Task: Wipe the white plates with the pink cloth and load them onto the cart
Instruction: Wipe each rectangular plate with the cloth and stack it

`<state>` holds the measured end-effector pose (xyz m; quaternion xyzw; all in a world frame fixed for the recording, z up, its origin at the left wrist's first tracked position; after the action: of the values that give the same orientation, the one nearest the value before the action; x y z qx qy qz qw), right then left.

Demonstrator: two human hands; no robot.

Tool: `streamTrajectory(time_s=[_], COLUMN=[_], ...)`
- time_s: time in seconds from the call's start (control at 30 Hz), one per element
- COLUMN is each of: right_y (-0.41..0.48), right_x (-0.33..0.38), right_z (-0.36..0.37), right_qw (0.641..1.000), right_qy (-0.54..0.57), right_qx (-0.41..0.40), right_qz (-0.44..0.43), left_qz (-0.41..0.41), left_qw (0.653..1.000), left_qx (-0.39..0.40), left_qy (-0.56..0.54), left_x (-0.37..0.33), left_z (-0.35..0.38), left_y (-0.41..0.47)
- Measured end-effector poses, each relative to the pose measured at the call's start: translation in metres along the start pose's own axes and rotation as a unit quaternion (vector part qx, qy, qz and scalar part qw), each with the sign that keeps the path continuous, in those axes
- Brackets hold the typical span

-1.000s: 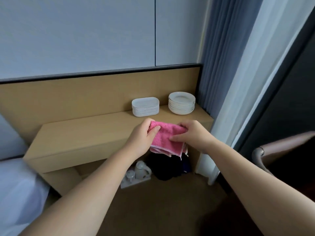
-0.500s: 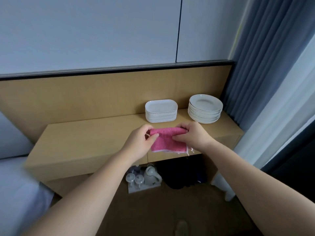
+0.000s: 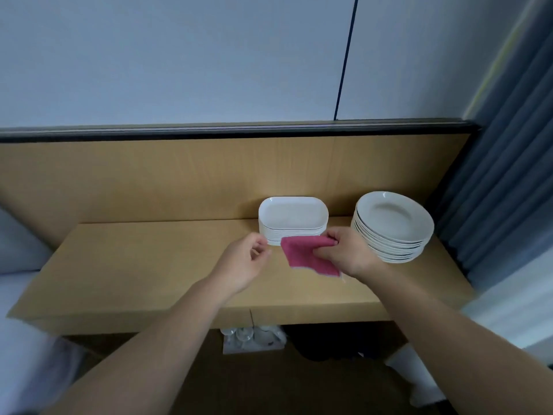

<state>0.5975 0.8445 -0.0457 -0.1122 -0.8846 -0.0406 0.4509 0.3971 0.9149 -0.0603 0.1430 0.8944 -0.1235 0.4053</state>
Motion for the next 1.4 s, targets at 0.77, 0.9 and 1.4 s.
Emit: streamTrajectory(time_s=[0.77,0.9,1.4], right_y=[0.08,0.109,0.156], right_x=[-0.074,-0.094,-0.144], right_z=[0.003,0.008,0.018], right_qw=[0.97,0.966,0.976], right_qy=[-0.093,-0.091,-0.067], right_qx=[-0.071,-0.052,-0.014], right_qz=[0.213,0.235,0.206], left_qz=[-0.019,-0.041,-0.167], left_qw=[0.982,0.984,0.985], left_qx=[0.068,0.065,0.003], left_qy=[0.177,0.161,0.042], left_x=[0.072,0.081,0.088], left_z=[0.033,0.048,0.059], left_y=[0.196,0.207,0.206])
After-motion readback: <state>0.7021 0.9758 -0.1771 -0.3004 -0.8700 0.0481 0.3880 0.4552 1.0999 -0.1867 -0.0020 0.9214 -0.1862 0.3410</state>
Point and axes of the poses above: each hand's wrist, its own y-axis towards the middle knuckle, its own z-axis out of the palm, x = y × z, the point moved 10 cm from there along y, towards the middle knuckle, and after that the axes turned 8 degrees about -z, right-handed, at the moved point
